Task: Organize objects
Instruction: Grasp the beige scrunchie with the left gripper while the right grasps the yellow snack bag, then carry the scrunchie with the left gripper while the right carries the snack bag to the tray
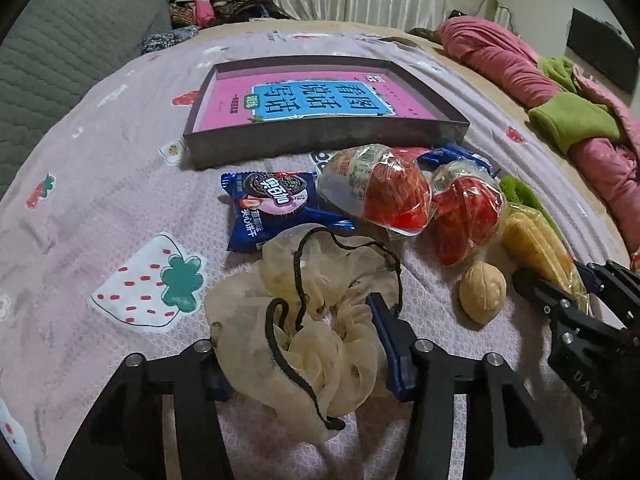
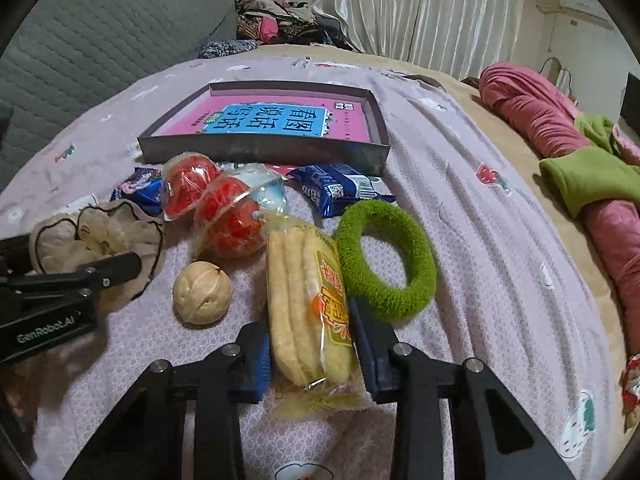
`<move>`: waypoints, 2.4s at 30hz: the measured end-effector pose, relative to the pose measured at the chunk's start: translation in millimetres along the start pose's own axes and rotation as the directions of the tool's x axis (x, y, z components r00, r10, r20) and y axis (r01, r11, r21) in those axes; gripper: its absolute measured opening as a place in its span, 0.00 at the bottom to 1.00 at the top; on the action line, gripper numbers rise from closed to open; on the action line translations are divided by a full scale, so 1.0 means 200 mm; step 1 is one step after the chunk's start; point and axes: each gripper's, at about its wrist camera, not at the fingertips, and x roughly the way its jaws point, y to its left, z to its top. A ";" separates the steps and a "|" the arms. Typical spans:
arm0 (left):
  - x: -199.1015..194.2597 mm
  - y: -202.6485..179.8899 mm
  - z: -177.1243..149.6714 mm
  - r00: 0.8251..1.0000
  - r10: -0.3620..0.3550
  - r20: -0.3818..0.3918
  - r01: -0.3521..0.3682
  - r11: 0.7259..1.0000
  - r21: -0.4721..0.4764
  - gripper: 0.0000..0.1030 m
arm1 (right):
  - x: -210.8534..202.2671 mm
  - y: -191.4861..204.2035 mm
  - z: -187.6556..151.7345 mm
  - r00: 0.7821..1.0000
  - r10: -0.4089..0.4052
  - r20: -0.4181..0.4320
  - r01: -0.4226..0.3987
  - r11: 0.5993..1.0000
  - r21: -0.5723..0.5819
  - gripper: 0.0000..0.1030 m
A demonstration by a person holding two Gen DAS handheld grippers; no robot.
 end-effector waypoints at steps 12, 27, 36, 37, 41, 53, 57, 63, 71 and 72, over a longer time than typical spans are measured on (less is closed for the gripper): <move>-0.05 0.02 -0.01 0.998 -0.057 0.013 0.058 0.997 -0.044 0.21 | -0.07 -0.10 0.00 0.984 0.178 0.004 -0.177 0.979 0.097 0.31; -0.21 -0.02 -0.01 0.994 -0.078 0.072 0.082 0.995 -0.055 0.20 | -0.20 -0.07 0.02 0.973 0.225 0.060 -0.229 0.970 0.084 0.31; -0.34 -0.05 -0.02 0.990 -0.057 0.125 0.062 0.998 -0.033 0.18 | -0.32 -0.07 0.04 0.967 0.228 0.117 -0.237 0.968 0.077 0.30; -0.35 -0.05 -0.02 0.990 -0.049 0.129 0.053 0.998 -0.030 0.18 | -0.32 -0.07 0.04 0.966 0.228 0.118 -0.238 0.968 0.074 0.30; -0.40 -0.04 -0.02 0.989 -0.038 0.144 0.044 0.998 -0.033 0.17 | -0.35 -0.06 0.05 0.962 0.236 0.134 -0.247 0.966 0.072 0.30; -0.54 0.00 0.05 0.983 -0.023 0.184 0.032 0.998 -0.050 0.17 | -0.44 -0.06 0.18 0.956 0.248 0.160 -0.262 0.962 0.078 0.29; -0.58 0.01 0.10 0.981 -0.017 0.194 0.027 0.998 -0.050 0.17 | -0.44 -0.06 0.24 0.954 0.249 0.165 -0.263 0.962 0.071 0.29; -0.63 0.01 0.23 0.976 0.004 0.216 0.003 0.999 -0.033 0.17 | -0.44 -0.09 0.37 0.948 0.266 0.175 -0.283 0.956 0.079 0.29; -0.64 0.05 0.44 0.970 0.014 0.245 -0.005 0.999 -0.037 0.17 | -0.43 -0.12 0.60 0.946 0.252 0.204 -0.268 0.962 0.056 0.29; -0.63 0.05 0.47 0.970 0.013 0.244 -0.004 0.999 -0.038 0.17 | -0.42 -0.12 0.63 0.946 0.251 0.207 -0.267 0.962 0.053 0.29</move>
